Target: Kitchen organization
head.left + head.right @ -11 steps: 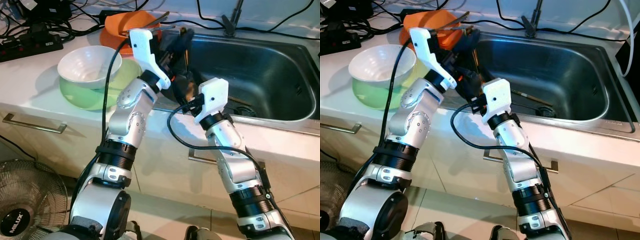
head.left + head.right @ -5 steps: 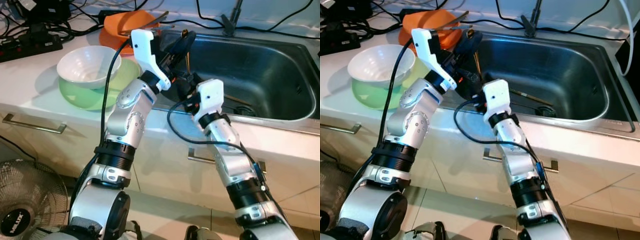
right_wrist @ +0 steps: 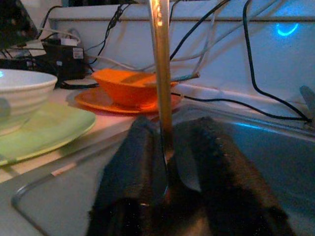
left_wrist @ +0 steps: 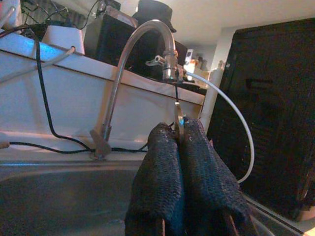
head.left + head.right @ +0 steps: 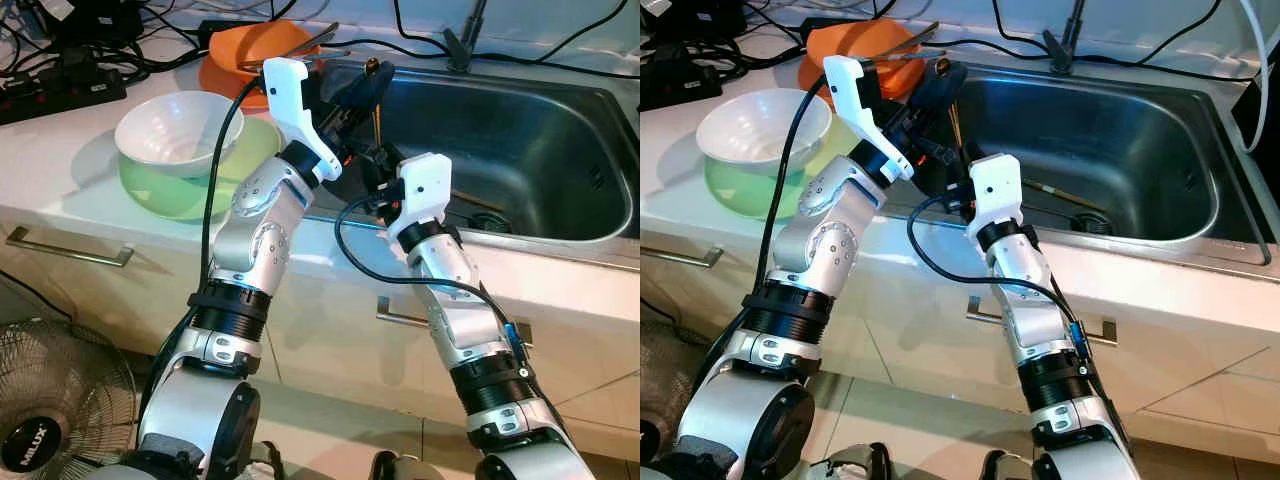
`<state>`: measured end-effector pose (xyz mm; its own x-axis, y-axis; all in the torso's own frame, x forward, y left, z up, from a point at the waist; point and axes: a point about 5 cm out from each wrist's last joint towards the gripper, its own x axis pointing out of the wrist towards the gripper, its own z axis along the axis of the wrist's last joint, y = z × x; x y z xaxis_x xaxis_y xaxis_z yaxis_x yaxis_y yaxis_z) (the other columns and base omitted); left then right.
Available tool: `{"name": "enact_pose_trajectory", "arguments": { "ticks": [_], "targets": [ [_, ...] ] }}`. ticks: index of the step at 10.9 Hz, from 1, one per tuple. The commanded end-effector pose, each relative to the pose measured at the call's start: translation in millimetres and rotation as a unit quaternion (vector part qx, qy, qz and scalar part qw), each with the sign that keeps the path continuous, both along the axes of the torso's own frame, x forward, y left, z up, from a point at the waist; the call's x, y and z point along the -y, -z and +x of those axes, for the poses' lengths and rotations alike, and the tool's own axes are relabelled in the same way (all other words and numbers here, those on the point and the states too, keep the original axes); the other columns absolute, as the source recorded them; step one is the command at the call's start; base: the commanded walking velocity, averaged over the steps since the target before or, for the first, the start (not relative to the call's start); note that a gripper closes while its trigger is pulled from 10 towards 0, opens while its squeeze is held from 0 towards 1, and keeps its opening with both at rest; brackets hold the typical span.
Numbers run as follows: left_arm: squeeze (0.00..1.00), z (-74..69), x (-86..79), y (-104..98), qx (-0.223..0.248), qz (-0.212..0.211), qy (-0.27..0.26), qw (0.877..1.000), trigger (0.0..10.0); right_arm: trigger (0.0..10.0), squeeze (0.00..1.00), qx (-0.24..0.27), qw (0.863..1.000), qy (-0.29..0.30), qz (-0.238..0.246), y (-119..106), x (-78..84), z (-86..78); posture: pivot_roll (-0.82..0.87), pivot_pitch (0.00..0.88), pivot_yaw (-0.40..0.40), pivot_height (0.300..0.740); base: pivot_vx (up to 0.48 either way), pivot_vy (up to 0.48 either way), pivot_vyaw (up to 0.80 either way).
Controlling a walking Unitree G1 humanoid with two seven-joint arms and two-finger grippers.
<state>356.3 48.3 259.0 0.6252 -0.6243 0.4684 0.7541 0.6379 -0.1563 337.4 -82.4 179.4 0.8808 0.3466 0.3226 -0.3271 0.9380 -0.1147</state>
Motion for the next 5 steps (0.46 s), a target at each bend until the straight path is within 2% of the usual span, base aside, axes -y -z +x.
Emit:
{"name": "enact_pose_trajectory", "arguments": {
  "ticks": [1, 5],
  "targets": [
    [0.00, -2.5, 1.2, 2.0, 0.004, 0.009, 0.003, 1.000, 10.0, 0.0, 0.00, 0.008, 1.000, -0.003, 0.011, -5.9, -1.5, 2.1, 0.07, 0.100, 0.041, 0.740, 0.000, 0.000, 0.00],
    [0.00, -2.4, 2.5, 3.5, 0.009, 0.018, -0.003, 1.000, 10.0, 0.0, 0.00, 0.010, 1.000, -0.006, 0.020, -6.7, -1.4, 2.3, 0.07, 0.100, 0.038, 0.740, 0.000, 0.000, 0.00]
  ]
}}
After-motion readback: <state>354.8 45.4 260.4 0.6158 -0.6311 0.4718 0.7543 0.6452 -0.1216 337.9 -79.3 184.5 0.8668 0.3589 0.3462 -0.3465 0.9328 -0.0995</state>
